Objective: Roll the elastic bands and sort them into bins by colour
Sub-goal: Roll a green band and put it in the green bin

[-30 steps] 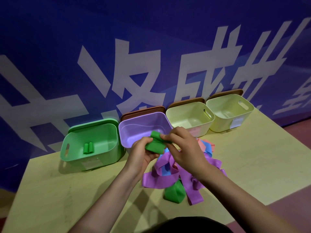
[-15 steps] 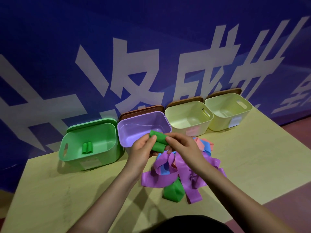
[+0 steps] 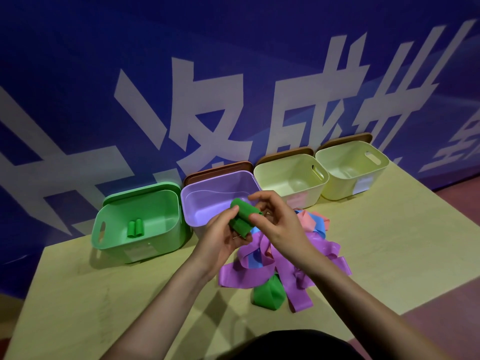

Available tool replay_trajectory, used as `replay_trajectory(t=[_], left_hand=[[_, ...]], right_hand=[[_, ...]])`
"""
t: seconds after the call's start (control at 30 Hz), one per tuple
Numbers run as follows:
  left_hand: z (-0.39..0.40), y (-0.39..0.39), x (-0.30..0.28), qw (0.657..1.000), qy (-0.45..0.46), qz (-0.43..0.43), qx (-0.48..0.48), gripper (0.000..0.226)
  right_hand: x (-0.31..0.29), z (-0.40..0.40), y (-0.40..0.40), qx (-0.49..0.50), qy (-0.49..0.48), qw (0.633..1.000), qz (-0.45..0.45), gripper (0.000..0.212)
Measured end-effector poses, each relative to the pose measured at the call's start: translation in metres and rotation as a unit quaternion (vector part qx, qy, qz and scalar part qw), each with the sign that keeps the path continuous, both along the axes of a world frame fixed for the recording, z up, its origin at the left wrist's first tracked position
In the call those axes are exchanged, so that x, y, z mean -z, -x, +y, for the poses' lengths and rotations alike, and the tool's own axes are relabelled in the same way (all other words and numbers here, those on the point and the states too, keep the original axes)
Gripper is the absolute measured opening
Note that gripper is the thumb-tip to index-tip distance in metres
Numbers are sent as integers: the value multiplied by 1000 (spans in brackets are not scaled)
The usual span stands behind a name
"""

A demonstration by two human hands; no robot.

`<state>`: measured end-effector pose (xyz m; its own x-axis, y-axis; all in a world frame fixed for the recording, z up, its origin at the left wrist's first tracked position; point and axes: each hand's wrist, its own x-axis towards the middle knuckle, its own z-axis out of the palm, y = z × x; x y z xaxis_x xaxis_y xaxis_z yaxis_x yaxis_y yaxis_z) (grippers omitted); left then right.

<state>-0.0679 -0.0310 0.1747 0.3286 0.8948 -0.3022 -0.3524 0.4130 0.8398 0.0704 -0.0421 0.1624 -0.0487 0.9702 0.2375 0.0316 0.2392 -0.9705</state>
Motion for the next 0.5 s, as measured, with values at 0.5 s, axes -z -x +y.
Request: replay_trajectory(t=[0.5], left_hand=[[0,6,6,991,-80,102,-45,13]], right_hand=[[6,3,-1,-30,45,998,-30,25]])
